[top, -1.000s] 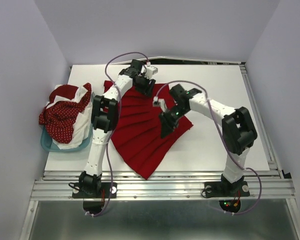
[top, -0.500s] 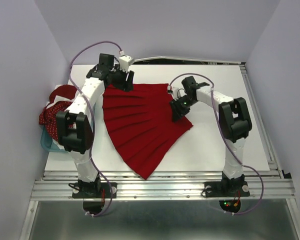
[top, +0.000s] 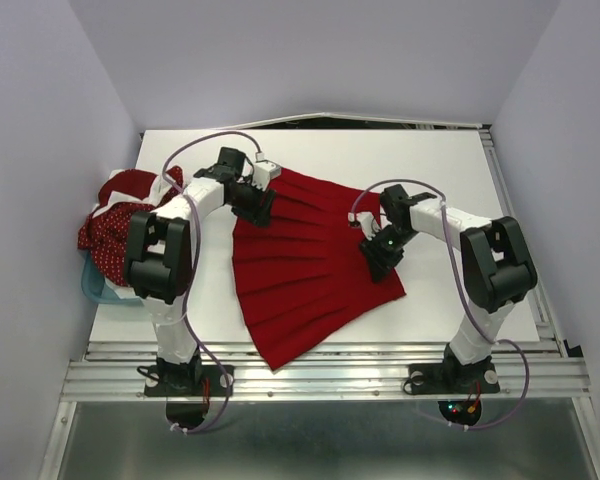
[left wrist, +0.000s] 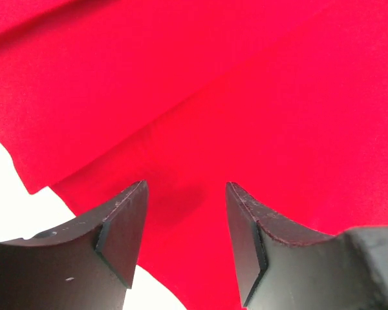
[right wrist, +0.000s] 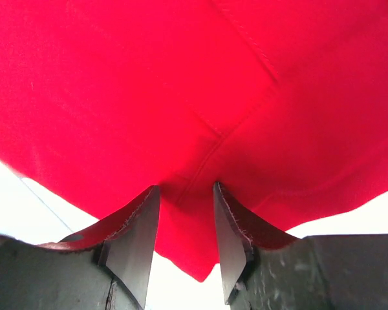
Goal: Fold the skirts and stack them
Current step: Flatten the skirt out, then fold the skirt
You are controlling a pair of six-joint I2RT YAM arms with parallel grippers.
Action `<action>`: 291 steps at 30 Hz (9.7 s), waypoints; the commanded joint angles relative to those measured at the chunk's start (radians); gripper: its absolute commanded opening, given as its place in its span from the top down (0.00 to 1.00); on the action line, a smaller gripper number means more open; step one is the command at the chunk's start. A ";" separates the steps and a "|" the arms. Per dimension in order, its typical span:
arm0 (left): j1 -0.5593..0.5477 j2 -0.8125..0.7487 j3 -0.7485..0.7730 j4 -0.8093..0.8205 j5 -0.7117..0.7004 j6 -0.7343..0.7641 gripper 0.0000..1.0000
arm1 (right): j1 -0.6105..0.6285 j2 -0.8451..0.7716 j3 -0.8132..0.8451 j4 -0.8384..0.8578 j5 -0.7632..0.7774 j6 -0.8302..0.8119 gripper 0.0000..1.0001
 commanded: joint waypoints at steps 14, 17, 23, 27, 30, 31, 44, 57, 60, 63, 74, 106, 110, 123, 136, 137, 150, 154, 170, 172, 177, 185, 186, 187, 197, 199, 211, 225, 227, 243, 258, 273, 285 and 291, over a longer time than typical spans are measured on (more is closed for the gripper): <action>-0.201 -0.016 -0.324 -0.069 0.065 0.236 0.55 | -0.029 -0.101 0.431 -0.201 -0.094 0.039 0.46; -0.194 -0.067 -0.281 -0.117 0.056 0.275 0.49 | -0.084 -0.023 0.515 -0.134 -0.048 0.057 0.47; -0.093 -0.049 0.077 -0.232 0.185 0.307 0.36 | -0.206 0.189 0.759 -0.104 -0.071 0.065 0.44; -0.053 0.089 0.343 -0.223 0.178 0.292 0.32 | -0.220 0.334 0.906 -0.136 -0.089 0.004 0.39; -0.024 0.210 0.569 -0.191 0.142 0.244 0.31 | -0.220 0.442 0.976 -0.207 -0.118 -0.051 0.36; -0.016 0.241 0.604 -0.183 0.141 0.244 0.31 | -0.220 0.442 0.982 -0.207 -0.118 -0.067 0.36; 0.023 0.494 0.759 0.016 0.023 0.247 0.21 | -0.220 0.529 0.882 -0.183 -0.054 -0.217 0.54; 0.027 0.527 0.799 0.023 0.116 0.275 0.19 | -0.220 0.522 0.792 -0.126 0.000 -0.254 0.65; 0.035 0.439 0.715 0.087 0.163 0.278 0.19 | -0.220 0.525 0.795 -0.127 -0.010 -0.259 0.82; 0.036 0.416 0.720 0.115 0.167 0.275 0.19 | -0.220 0.517 0.787 -0.121 -0.011 -0.265 0.95; 0.026 0.600 0.869 0.067 0.104 0.242 0.19 | -0.220 0.473 0.754 -0.094 -0.031 -0.291 0.99; 0.087 0.587 0.914 -0.375 0.208 0.375 0.15 | -0.220 0.421 0.710 -0.058 -0.045 -0.286 0.99; 0.115 0.593 0.938 -0.344 0.300 0.309 0.15 | -0.220 0.422 0.709 -0.060 -0.046 -0.286 0.99; 0.110 0.668 0.905 -0.407 0.365 0.299 0.21 | -0.220 0.428 0.721 -0.060 -0.048 -0.277 0.99; 0.144 0.590 0.879 -0.186 0.283 0.091 0.22 | -0.220 0.439 0.740 -0.077 -0.049 -0.274 0.99; 0.151 0.582 0.859 -0.156 0.283 0.019 0.22 | -0.220 0.439 0.740 -0.078 -0.049 -0.274 0.99; 0.133 0.605 0.822 -0.066 0.274 -0.092 0.25 | -0.220 0.437 0.737 -0.075 -0.037 -0.274 0.99; 0.113 0.614 0.796 -0.101 0.302 -0.075 0.35 | -0.220 0.439 0.738 -0.077 -0.036 -0.274 0.99; 0.156 0.763 1.145 -0.022 0.193 -0.219 1.00 | -0.220 0.420 0.611 -0.011 -0.092 -0.162 0.99; 0.161 0.766 1.135 0.057 0.187 -0.245 1.00 | -0.220 0.433 0.617 -0.005 -0.092 -0.138 0.99; 0.173 0.683 1.039 0.243 0.168 -0.279 1.00 | -0.239 0.485 0.741 0.069 -0.040 -0.021 0.99; 0.193 0.588 1.069 0.388 0.142 -0.282 1.00 | -0.305 0.490 0.924 0.187 0.038 0.099 0.99; 0.193 0.580 1.072 0.400 0.147 -0.284 1.00 | -0.314 0.477 0.913 0.195 0.035 0.093 0.99; 0.193 0.561 1.073 0.414 0.159 -0.281 1.00 | -0.314 0.447 0.883 0.205 0.026 0.068 0.99; 0.191 0.190 0.709 0.323 0.297 -0.121 1.00 | -0.314 0.243 0.685 0.202 -0.062 -0.113 0.99; 0.191 0.067 0.561 0.299 0.302 -0.066 1.00 | -0.314 0.200 0.658 0.201 -0.074 -0.151 0.99; 0.075 -0.465 -0.074 0.139 0.248 0.245 1.00 | -0.314 0.016 0.372 0.207 -0.092 -0.478 0.99; -0.074 -0.650 -0.398 0.116 0.187 0.276 1.00 | -0.314 -0.170 0.023 0.340 -0.098 -0.564 0.99; -0.074 -0.630 -0.366 0.113 0.190 0.246 1.00 | -0.314 -0.136 0.071 0.340 -0.109 -0.505 0.99; -0.147 -0.736 -0.226 -0.042 0.184 0.272 1.00 | -0.314 -0.253 0.106 0.248 -0.128 -0.656 0.99; -0.440 -0.777 -0.585 0.110 0.043 0.212 1.00 | -0.314 -0.362 -0.282 0.319 -0.112 -0.886 0.99; -0.530 -0.763 -0.519 -0.023 0.014 0.339 0.26 | -0.296 -0.491 -0.293 0.247 -0.097 -0.879 0.22; -0.557 -0.538 -0.202 0.090 -0.068 0.060 0.29 | -0.378 -0.509 -0.144 0.115 -0.006 -0.063 0.36; -0.594 -0.374 -0.189 0.265 -0.122 -0.107 0.46 | -0.446 -0.341 -0.070 -0.014 -0.046 0.154 0.44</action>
